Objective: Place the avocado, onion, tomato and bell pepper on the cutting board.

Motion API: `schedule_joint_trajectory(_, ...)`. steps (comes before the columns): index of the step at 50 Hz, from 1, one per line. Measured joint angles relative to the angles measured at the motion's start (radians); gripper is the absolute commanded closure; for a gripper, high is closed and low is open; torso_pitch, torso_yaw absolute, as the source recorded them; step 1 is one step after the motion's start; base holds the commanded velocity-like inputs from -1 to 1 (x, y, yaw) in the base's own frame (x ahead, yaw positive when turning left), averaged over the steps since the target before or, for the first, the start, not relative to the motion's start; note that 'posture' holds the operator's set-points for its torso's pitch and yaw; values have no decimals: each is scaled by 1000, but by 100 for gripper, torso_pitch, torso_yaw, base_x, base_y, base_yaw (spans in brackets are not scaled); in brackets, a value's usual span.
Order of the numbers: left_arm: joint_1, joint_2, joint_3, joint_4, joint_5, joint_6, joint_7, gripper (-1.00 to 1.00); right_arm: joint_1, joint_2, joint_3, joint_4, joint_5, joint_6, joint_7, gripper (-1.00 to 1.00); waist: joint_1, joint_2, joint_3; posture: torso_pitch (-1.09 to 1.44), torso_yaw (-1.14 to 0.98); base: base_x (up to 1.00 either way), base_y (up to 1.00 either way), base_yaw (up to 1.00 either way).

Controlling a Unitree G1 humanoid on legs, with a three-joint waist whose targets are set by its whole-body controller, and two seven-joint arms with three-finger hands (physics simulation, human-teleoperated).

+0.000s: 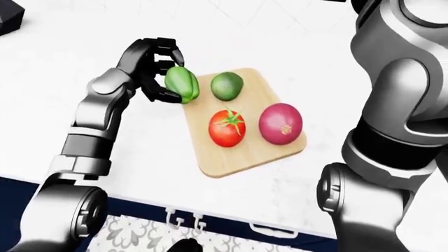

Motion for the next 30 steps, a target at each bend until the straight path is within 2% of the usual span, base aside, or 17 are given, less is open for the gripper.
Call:
schedule_joint_trajectory(10,26,-28,-12,-20,3,-2,2,100,10,-3,-8,-17,6,1,-5,-100,5,-3,-4,22,23,0,0,0)
schedule_joint_trajectory(30,-28,-66,-25,70,13,-58,17,100,40,-21,-24,-40,36,7,-17,-100,10,-8,-4,22,23,0,0,0)
